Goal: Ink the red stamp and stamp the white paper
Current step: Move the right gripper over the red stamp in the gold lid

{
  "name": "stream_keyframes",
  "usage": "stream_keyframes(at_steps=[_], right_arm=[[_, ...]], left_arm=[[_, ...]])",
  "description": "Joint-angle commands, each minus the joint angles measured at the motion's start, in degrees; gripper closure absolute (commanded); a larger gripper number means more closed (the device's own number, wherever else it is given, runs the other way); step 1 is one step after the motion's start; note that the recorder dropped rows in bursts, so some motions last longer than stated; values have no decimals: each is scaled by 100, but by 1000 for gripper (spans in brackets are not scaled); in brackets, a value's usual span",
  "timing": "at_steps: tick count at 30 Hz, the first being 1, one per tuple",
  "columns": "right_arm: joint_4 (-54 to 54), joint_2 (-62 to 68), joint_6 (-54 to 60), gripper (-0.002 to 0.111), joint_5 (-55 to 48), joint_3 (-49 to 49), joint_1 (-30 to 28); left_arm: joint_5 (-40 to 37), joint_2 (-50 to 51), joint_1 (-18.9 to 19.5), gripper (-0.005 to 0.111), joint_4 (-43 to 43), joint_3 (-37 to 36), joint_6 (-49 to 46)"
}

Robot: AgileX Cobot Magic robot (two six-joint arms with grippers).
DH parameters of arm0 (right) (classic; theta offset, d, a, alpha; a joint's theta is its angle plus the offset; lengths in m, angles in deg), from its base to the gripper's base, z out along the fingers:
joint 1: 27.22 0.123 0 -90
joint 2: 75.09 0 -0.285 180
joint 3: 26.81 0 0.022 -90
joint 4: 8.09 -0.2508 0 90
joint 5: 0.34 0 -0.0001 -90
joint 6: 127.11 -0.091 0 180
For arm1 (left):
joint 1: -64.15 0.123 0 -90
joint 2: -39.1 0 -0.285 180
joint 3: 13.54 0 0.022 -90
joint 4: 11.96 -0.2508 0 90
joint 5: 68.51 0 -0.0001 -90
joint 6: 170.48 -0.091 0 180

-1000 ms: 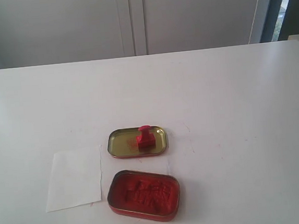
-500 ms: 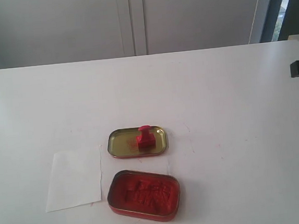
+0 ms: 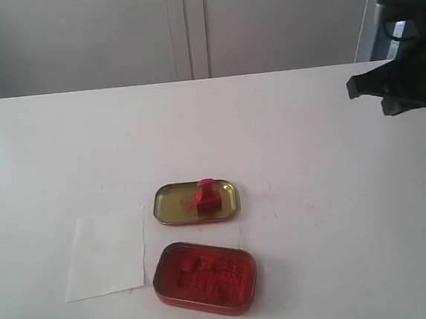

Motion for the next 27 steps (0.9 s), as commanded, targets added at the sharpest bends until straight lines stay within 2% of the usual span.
stream_keyframes(at_steps=[1, 14, 27], right_arm=[[-405, 562, 420, 108, -372, 645, 249], [-542, 2197, 789, 108, -1236, 2537, 1256], [-556, 3193, 1188, 108, -2008, 3794, 1935]], left_arm=[[-47, -27, 10, 107, 9, -43, 25], [-47, -27, 10, 107, 9, -43, 25], [-47, -27, 10, 107, 9, -43, 25]])
